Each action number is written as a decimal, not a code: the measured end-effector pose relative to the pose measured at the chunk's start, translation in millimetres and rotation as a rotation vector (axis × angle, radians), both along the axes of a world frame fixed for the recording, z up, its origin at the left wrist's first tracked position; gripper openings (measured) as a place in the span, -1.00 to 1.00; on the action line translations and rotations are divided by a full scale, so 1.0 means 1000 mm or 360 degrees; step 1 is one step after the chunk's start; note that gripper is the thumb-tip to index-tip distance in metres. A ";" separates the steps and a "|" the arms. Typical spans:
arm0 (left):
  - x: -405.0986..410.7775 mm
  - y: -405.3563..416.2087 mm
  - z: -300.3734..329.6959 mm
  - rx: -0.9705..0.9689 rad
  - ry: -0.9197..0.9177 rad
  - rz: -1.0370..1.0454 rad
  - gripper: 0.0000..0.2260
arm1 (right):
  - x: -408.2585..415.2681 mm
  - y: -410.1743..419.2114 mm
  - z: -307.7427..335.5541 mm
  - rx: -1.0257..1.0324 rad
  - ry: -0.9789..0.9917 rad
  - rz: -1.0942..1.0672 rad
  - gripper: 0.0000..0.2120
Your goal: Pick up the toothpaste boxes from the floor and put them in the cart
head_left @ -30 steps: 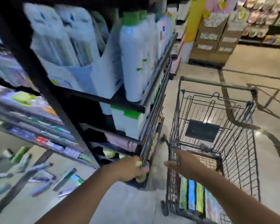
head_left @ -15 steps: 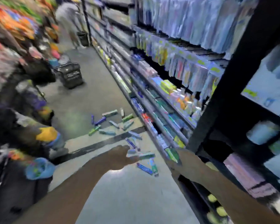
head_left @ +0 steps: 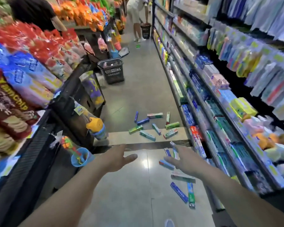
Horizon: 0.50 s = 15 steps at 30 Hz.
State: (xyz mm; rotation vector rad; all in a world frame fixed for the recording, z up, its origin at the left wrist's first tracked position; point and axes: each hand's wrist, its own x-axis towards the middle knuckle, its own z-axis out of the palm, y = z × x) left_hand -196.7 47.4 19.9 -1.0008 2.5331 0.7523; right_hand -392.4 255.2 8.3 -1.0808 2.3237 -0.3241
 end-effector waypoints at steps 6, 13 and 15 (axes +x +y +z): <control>-0.073 -0.047 0.012 -0.0024 -0.0060 0.0108 -0.27 | -0.083 -0.068 0.002 0.0050 0.0043 0.0113 -0.20; -0.123 -0.117 0.003 -0.0050 -0.0092 0.0140 -0.22 | -0.133 -0.157 -0.005 0.0105 0.0214 0.0227 -0.28; -0.135 -0.147 -0.006 -0.0020 -0.0096 0.0141 -0.22 | -0.143 -0.188 -0.012 0.0112 0.0257 0.0257 -0.30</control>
